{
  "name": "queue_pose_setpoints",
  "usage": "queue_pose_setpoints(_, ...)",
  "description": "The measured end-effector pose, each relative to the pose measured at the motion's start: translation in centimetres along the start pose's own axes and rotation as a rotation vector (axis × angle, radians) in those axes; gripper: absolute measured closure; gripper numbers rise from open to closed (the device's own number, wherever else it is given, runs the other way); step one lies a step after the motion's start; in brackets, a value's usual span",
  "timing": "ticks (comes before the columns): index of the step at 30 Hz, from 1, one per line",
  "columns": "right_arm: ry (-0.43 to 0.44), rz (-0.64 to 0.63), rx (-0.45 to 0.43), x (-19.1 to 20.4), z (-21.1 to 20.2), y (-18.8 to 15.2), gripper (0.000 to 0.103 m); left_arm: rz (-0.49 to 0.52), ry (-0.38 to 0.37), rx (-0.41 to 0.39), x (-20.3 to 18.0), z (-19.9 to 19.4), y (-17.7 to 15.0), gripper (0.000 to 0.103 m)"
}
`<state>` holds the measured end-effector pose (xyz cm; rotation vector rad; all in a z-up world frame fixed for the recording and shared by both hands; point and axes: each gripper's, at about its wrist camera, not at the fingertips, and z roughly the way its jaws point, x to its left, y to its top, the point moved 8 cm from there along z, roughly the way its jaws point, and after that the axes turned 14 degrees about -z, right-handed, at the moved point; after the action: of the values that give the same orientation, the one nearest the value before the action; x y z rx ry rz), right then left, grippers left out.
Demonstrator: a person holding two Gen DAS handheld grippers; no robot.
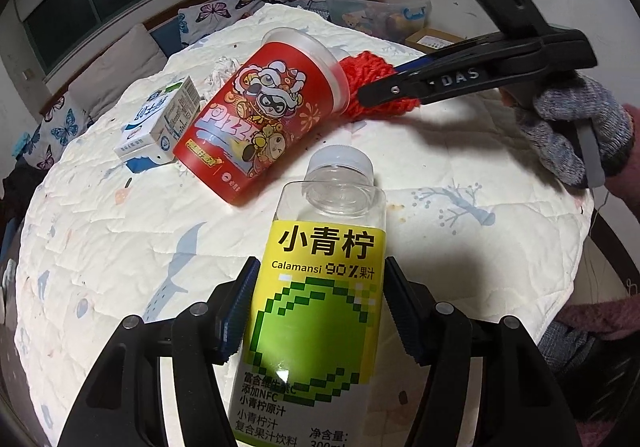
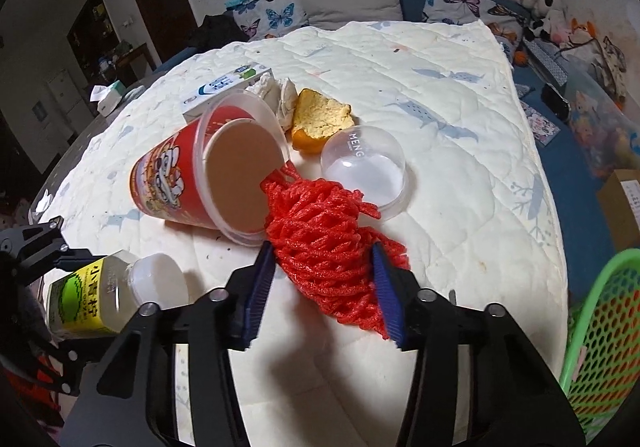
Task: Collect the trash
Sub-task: 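Grasp the red mesh net with right tool and lift it while left holds the bottle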
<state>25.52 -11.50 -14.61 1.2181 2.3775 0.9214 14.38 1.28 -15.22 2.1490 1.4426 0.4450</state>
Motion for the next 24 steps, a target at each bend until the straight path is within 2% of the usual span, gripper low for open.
queue_pose_setpoints(3, -0.008, 0.017, -0.013, -0.1, -0.9, -0.4, 0.059, 0.004, 0.012, -0.013, -0.1, -0.1, 0.0, 0.047)
queue_pose_setpoints(11, -0.048, 0.064, -0.089, -1.2, -4.8, -1.7, 0.06, -0.047, -0.029, -0.041, -0.6, -1.0, 0.2, 0.048)
queue_pose_setpoints(15, -0.072, 0.116, -0.108, -3.1, -6.3, -3.5, 0.06, -0.059, -0.054, -0.045, -1.9, -1.3, 0.9, 0.048)
queue_pose_setpoints(18, -0.125, 0.139, -0.119, -5.1, -7.6, -5.1, 0.06, -0.055, -0.071, -0.048, -3.4, -1.3, 1.7, 0.048)
queue_pose_setpoints(24, -0.198, 0.241, -0.121, -9.8, -9.9, -8.4, 0.06, -0.007, -0.126, -0.069, -7.6, -0.7, 4.6, 0.048)
